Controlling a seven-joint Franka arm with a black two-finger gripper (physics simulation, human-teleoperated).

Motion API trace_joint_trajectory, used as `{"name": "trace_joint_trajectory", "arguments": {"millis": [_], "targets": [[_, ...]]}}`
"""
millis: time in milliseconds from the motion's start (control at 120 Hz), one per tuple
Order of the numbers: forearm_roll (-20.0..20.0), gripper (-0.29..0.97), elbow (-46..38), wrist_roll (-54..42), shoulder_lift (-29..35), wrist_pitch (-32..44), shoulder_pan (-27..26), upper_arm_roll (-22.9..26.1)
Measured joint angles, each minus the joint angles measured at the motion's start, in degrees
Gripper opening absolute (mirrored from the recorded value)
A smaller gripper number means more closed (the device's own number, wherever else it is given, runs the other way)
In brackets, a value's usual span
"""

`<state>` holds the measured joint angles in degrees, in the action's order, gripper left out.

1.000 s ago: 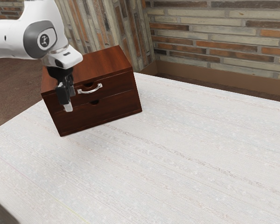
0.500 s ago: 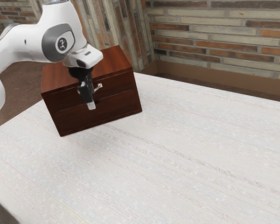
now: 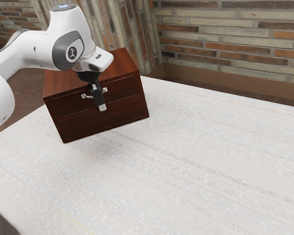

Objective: Pull the drawer handle with one arm to open the drawer

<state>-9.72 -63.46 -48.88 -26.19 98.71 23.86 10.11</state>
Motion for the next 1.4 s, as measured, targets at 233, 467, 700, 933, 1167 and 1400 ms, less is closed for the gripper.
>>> {"name": "trace_joint_trajectory", "arguments": {"millis": [233,467,700,933,1167,1400], "targets": [[-3.9,0.68,0.7,4.4,-1.1,0.9,-0.5,-0.1],[-7.3,0.68,0.6,8.0,-1.1,1.6,-0.5,-0.2],[-8.6,0.68,0.2,10.6,-1.6,2.1,-0.1,-0.2],[-8.8,0.68,-0.2,12.4,-1.6,2.3,0.1,-0.2],[-8.9,0.69,-0.4,13.6,-1.9,2.3,0.2,-0.3],[-8.8,0.79,-0.3,14.4,-2.3,2.4,0.2,-0.3]]}}
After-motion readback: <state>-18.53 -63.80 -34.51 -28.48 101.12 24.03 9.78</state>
